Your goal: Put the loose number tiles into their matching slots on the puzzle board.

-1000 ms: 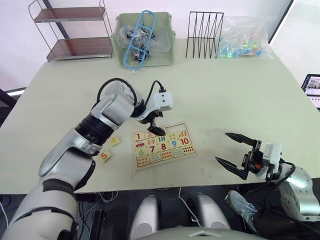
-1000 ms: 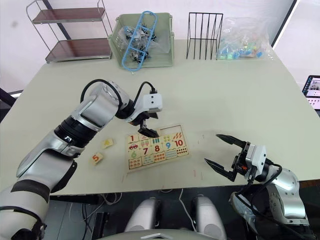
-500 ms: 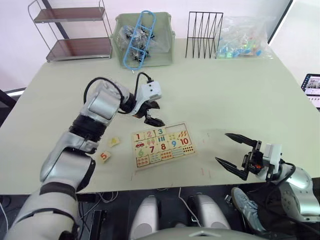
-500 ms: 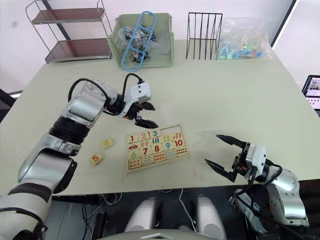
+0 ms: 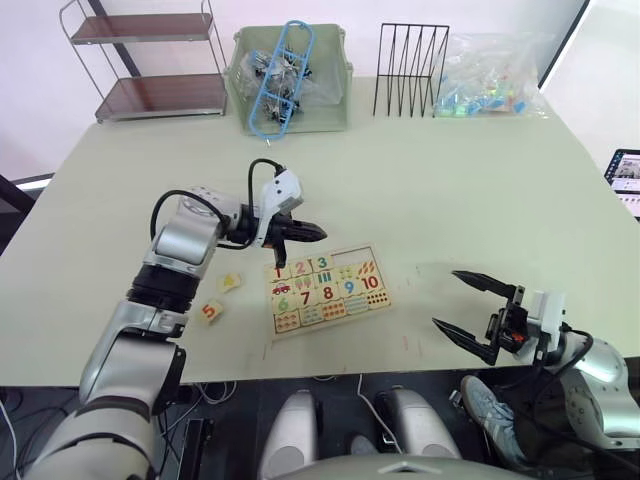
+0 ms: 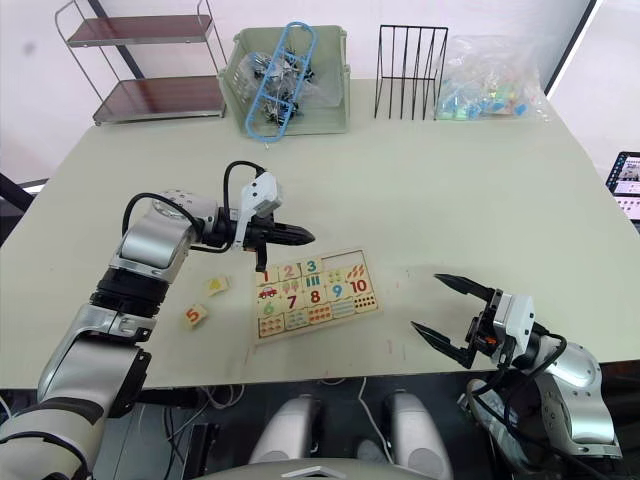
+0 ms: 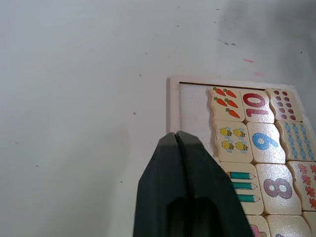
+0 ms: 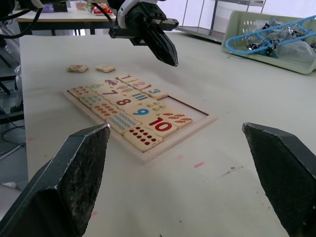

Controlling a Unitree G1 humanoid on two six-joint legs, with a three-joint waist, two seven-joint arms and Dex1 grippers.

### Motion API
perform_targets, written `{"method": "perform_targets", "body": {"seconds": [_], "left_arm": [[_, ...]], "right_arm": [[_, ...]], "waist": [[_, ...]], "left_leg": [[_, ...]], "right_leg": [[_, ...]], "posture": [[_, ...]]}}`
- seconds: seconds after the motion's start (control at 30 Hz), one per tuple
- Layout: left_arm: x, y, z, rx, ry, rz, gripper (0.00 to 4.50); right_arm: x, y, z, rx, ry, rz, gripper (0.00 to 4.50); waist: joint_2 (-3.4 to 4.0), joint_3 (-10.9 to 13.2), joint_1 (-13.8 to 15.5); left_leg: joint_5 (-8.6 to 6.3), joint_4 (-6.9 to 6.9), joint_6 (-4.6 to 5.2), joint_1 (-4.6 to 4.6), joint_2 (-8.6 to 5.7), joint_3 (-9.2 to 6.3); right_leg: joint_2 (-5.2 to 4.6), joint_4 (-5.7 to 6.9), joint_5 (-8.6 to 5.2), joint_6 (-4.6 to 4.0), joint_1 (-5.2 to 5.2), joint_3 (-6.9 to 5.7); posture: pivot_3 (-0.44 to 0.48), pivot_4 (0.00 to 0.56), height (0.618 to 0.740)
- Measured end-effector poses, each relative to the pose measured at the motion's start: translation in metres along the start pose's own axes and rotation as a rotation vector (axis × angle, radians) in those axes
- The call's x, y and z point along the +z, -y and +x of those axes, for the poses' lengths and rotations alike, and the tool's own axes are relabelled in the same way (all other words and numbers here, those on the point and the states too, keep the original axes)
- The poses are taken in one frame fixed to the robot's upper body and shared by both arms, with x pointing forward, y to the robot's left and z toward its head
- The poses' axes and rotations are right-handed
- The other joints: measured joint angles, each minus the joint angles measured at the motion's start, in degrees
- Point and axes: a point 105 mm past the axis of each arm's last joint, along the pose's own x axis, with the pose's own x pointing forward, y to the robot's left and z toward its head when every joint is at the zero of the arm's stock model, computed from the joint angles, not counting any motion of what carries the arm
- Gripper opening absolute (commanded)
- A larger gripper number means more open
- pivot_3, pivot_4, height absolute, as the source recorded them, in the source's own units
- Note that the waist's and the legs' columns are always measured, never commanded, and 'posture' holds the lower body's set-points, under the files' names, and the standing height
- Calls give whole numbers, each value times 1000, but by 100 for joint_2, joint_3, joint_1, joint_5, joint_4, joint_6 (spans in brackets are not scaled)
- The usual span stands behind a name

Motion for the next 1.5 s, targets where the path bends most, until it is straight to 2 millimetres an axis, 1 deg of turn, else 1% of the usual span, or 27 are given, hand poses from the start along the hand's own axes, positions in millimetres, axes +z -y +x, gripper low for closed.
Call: {"method": "perform_targets", "body": {"seconds": [0.17, 0.3, 0.47, 0.63, 0.8, 1.1, 1.4, 1.5], "left_arm": [[-12, 6, 2, -14, 0, 12, 39], [-14, 9, 5, -36, -15, 67, 39], [-22, 10, 9, -47, -36, 76, 39], [-25, 11, 11, -52, -47, 90, 39], [-33, 14, 15, -76, -72, 92, 39], [-34, 14, 15, -77, -77, 115, 39], [-34, 14, 15, -75, -64, 101, 39], [-32, 14, 13, -74, -40, 83, 39]], "right_arm": [[0, 0, -1, -3, 1, 2, 4500], [0, 1, -1, -6, 1, 2, 4500], [0, 1, -1, -12, -4, 3, 4500], [0, 1, -2, -15, -7, 4, 4500], [1, 1, -2, -14, -5, 1, 4500], [1, 0, -2, -12, -7, 1, 4500], [1, 0, -2, -11, -8, 4, 4500], [1, 0, -2, -11, -8, 5, 4500]], "waist": [[0, 0, -6], [0, 0, 4], [0, 0, -2], [0, 0, -3], [0, 0, -5], [1, -1, -3], [1, -1, -4], [1, -1, -5]], "left_leg": [[0, 0, 0, 2, 3, 0], [0, 0, 0, 1, 3, 3], [0, 0, 0, 2, 3, 2], [0, 0, 0, 1, 3, 2], [0, 0, 0, 1, 3, 1], [0, 0, 0, 2, 3, 1], [0, 0, 0, 2, 3, 1], [0, 0, 0, -2, 3, -5]], "right_leg": [[4, 3, 0, 0, 0, 3], [4, 1, 0, 0, 0, 4], [4, 2, 0, 0, 0, 4], [4, 2, 0, 0, 0, 4], [11, 2, 0, 1, 0, 14], [11, 2, -1, 1, 1, 14], [11, 2, -1, 2, 1, 14], [27, 2, -3, 5, 1, 43]], "posture": [[0, 150, 740], [0, 150, 740], [0, 150, 740], [0, 150, 740], [0, 150, 740], [0, 150, 740], [0, 150, 740], [0, 150, 740]]}}
